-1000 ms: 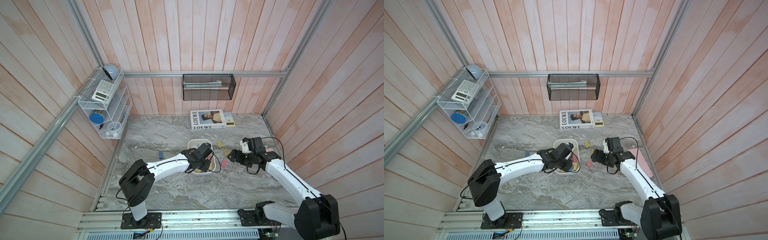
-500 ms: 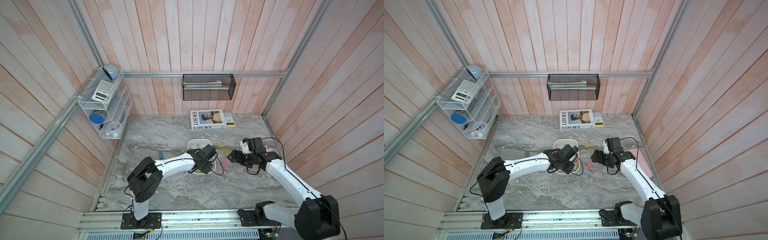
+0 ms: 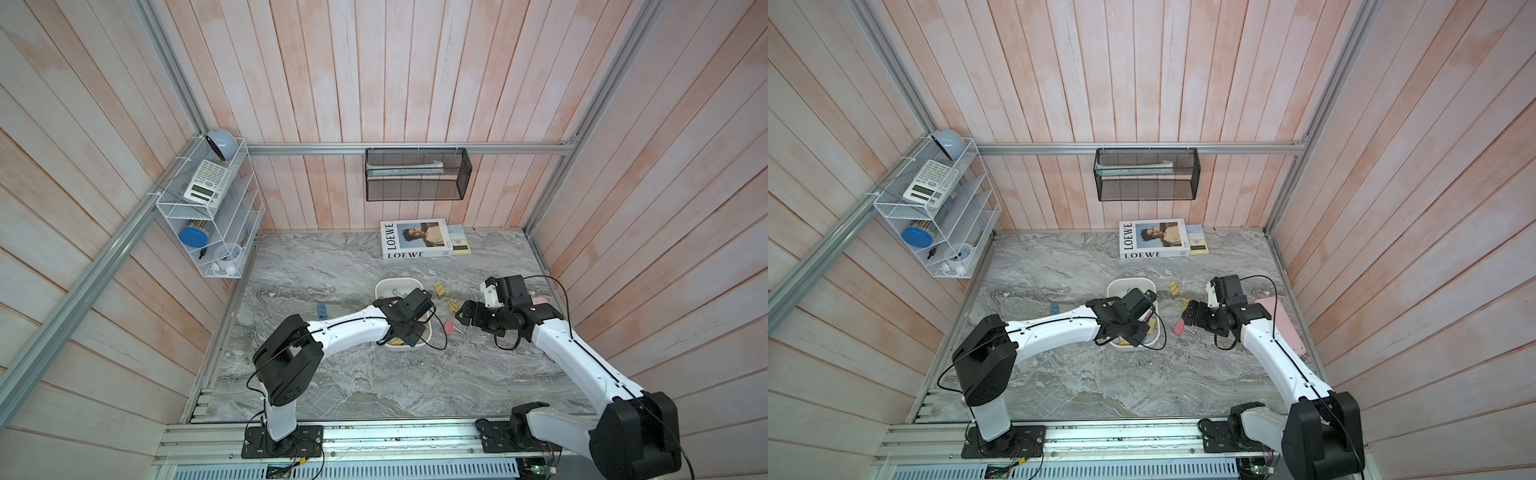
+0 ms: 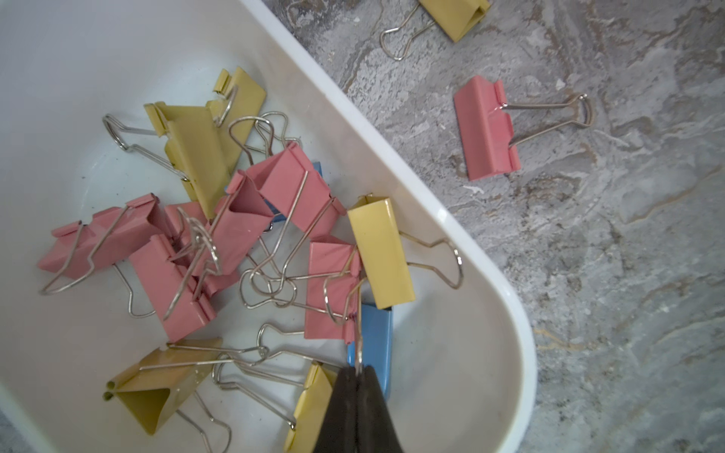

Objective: Take out the binder clips from the storage box
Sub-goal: Pick up the binder clip from the storage box.

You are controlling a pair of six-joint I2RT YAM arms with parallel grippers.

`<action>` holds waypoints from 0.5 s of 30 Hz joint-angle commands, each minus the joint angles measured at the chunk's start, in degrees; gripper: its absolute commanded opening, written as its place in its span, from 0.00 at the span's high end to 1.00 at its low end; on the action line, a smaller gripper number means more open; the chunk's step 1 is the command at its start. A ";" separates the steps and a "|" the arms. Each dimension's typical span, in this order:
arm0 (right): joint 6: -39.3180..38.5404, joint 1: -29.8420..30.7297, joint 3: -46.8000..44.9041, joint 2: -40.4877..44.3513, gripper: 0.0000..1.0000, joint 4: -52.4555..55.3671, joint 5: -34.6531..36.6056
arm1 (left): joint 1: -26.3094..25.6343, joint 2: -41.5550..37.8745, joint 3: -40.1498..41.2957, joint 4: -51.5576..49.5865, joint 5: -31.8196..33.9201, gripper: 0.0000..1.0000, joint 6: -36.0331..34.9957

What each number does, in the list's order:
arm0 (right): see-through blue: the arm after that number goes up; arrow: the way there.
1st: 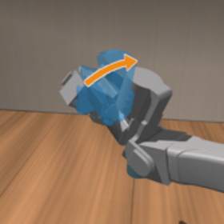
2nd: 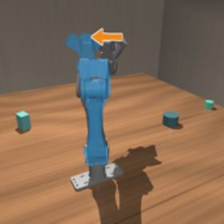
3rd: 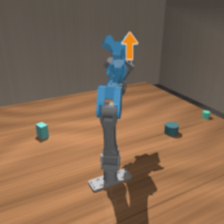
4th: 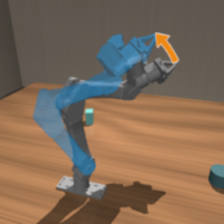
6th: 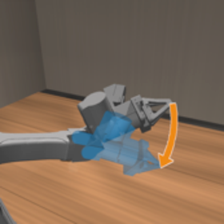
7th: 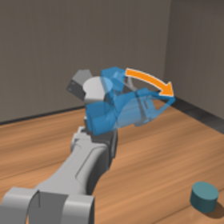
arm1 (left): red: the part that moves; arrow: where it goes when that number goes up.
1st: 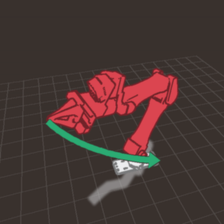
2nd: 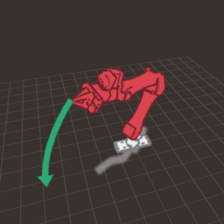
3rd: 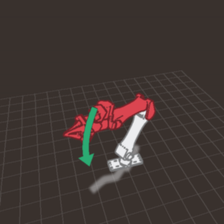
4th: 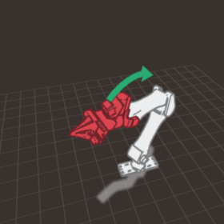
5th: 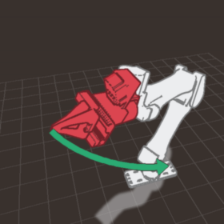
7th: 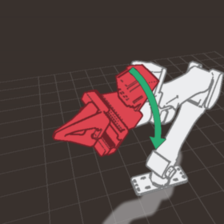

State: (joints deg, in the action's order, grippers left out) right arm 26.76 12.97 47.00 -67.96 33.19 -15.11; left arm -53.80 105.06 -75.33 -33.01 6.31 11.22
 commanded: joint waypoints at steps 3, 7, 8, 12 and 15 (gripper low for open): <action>0.04 -0.09 2.09 0.52 0.11 0.65 -1.35 | -0.22 -5.40 -0.03 -0.96 2.78 1.00 1.27; 0.22 0.22 2.64 0.04 0.11 0.19 -1.97 | 0.46 -10.09 2.52 1.24 3.36 1.00 3.28; 0.28 0.36 2.86 -0.08 0.11 0.05 -2.02 | 0.80 -11.06 3.09 1.52 3.20 1.00 3.76; 0.22 1.98 4.03 -0.73 0.10 -0.23 -2.05 | 2.72 -14.57 4.82 2.03 2.12 1.00 6.18; 0.04 4.10 5.28 -1.26 0.05 -0.44 -1.42 | 4.38 -18.01 7.56 3.97 1.45 1.00 8.44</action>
State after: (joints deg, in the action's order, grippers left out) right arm 26.98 15.51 50.04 -68.49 33.01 -16.38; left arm -50.63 89.71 -70.02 -31.31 7.90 16.60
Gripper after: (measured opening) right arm 0.938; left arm 0.066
